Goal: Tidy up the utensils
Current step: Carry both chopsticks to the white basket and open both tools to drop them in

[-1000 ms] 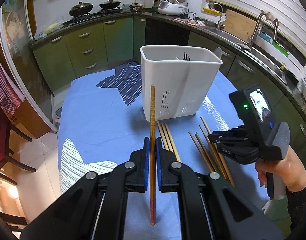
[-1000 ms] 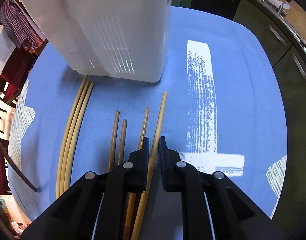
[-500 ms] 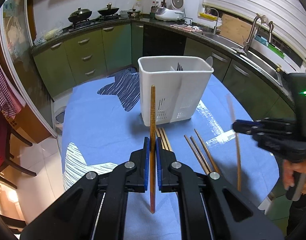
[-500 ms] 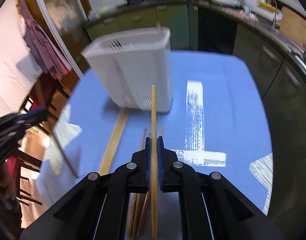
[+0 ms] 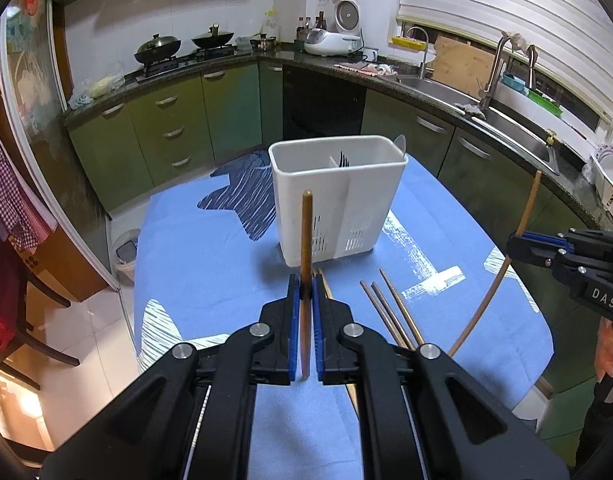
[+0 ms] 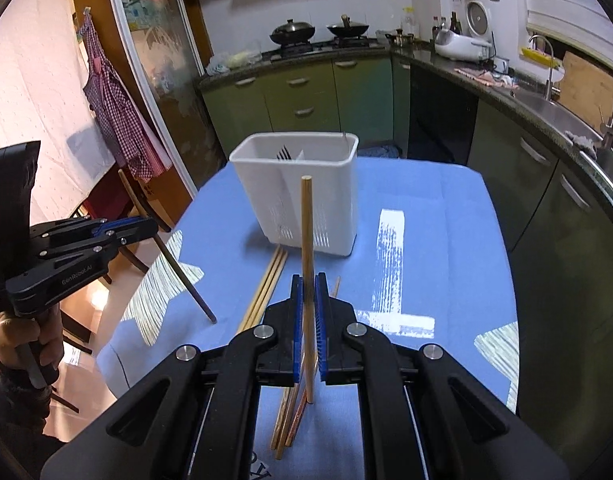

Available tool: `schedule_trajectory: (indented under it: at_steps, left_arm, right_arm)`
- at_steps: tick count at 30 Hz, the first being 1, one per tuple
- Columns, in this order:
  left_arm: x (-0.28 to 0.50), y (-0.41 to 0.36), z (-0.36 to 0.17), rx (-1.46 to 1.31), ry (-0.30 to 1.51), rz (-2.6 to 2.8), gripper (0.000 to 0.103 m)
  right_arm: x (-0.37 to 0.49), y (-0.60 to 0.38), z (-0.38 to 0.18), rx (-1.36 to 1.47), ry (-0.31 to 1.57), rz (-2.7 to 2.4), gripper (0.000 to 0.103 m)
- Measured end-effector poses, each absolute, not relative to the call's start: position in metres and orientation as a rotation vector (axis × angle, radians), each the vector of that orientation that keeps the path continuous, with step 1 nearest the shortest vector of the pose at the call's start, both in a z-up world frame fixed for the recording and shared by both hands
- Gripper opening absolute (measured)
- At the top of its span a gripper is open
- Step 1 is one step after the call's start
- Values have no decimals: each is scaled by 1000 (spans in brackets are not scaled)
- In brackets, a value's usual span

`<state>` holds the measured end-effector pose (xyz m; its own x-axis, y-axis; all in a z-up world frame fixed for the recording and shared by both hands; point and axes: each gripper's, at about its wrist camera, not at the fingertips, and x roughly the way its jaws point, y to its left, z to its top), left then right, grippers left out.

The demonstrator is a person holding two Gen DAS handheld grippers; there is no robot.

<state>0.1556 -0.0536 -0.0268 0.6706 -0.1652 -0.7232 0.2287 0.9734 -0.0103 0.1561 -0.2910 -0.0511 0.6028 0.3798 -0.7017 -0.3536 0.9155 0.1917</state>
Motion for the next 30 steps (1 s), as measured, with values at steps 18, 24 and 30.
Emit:
schedule_trajectory:
  at_steps: [18, 24, 30]
  left_arm:
    - [187, -66, 106, 69, 555, -221, 6]
    - [224, -81, 120, 57, 476, -194, 6]
    - [275, -90, 72, 46, 581, -154, 6]
  right_arm:
    - [193, -294, 86, 54, 613, 454, 7]
    - [206, -298, 104, 56, 598, 449, 7]
    - [216, -299, 106, 60, 596, 447, 7]
